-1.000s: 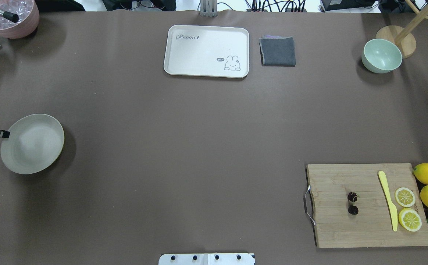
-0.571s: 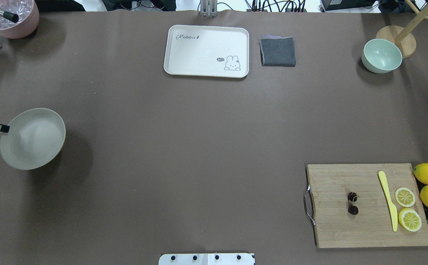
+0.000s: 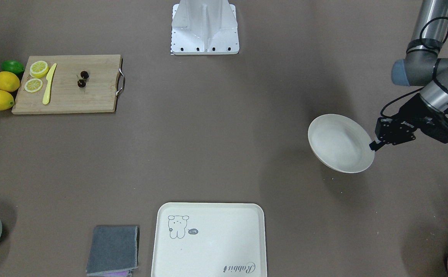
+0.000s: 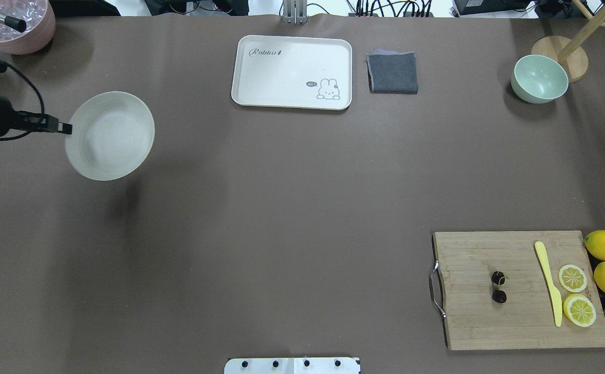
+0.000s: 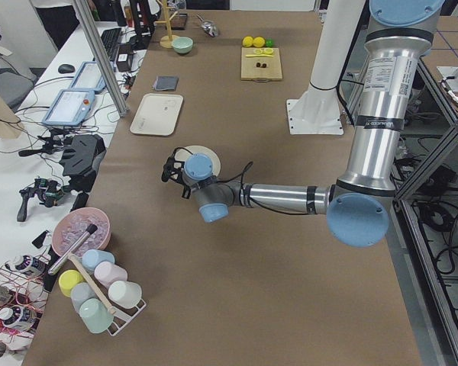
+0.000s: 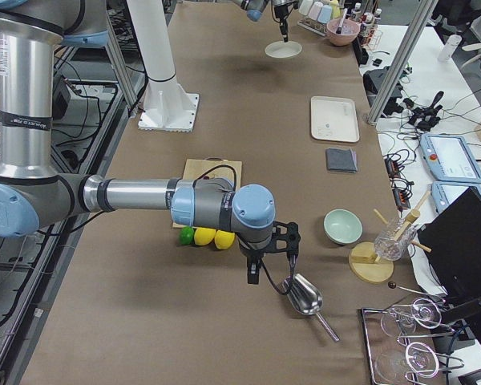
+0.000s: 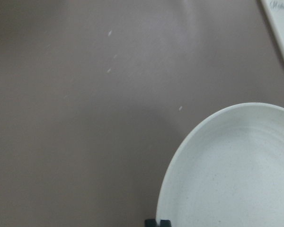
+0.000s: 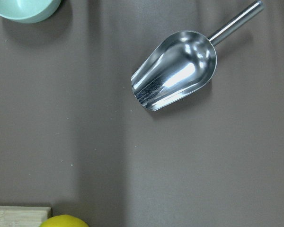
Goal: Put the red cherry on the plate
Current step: 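Slide the white bowl with the left gripper toward the table center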
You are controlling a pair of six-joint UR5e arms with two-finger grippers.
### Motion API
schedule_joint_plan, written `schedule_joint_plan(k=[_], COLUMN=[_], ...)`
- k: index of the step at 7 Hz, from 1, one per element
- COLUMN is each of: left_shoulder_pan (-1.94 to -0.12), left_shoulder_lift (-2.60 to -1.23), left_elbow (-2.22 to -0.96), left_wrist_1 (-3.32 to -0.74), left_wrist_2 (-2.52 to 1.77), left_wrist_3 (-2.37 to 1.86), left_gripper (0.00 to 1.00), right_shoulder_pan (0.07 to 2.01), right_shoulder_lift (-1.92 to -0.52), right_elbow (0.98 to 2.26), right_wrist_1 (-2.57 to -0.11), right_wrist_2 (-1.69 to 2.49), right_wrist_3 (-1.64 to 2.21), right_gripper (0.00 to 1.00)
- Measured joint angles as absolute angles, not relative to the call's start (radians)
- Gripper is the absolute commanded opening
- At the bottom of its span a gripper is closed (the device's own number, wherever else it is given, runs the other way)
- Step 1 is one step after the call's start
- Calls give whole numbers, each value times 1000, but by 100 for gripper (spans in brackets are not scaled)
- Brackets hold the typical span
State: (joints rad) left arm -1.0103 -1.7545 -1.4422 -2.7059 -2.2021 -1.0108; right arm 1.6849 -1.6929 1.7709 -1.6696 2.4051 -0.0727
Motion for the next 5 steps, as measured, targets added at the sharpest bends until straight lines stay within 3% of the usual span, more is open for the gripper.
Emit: schedule_joint_plan(k=[3,5], left_shoulder_pan=[-747,-584], left_shoulder_lift=[-1872,-1995], left_elbow=[-1646,-1712], left_wrist_1=[-2412,-2184], left_wrist_2=[-1923,-1749], left_wrist_3=[-1194,-1272], left_gripper=[0,0], right_shoulder_pan=[1684,1684], right_shoulder_lift=[-1694,-1695], right_elbow=[1781,1784], right_wrist_1=[-1669,-1668], right_wrist_2=[2422,2423], right_wrist_3=[-72,-74], right_gripper=[100,100])
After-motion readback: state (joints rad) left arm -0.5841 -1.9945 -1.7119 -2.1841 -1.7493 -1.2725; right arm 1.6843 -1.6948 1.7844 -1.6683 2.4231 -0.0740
